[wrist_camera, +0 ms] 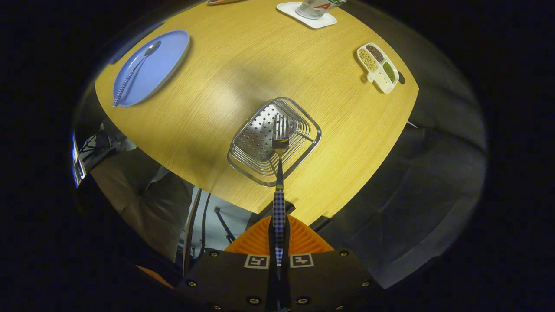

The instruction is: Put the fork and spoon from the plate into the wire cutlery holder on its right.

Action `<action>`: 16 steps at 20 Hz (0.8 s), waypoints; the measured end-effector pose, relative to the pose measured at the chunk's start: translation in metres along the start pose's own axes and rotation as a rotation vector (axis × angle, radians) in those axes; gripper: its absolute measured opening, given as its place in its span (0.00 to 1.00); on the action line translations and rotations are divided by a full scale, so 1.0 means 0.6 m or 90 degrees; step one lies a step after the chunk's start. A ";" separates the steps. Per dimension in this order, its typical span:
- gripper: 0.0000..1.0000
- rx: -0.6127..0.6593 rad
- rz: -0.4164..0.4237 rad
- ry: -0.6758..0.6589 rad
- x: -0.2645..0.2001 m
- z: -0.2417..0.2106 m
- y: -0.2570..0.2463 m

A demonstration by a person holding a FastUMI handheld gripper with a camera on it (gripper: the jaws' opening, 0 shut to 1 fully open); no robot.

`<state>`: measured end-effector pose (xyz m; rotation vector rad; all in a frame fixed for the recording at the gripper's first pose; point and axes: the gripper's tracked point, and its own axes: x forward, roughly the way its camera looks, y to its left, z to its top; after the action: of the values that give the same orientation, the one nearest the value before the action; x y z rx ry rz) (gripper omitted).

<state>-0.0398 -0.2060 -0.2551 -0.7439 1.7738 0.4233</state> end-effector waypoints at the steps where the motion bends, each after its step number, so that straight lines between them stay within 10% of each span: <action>1: 0.03 -0.006 0.000 0.006 0.003 0.005 0.000; 11: 0.12 0.046 0.004 0.005 0.002 0.021 -0.001; 16: 0.80 0.070 -0.011 -0.031 -0.020 0.029 -0.013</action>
<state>-0.0197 -0.1979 -0.2486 -0.6653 1.7288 0.3270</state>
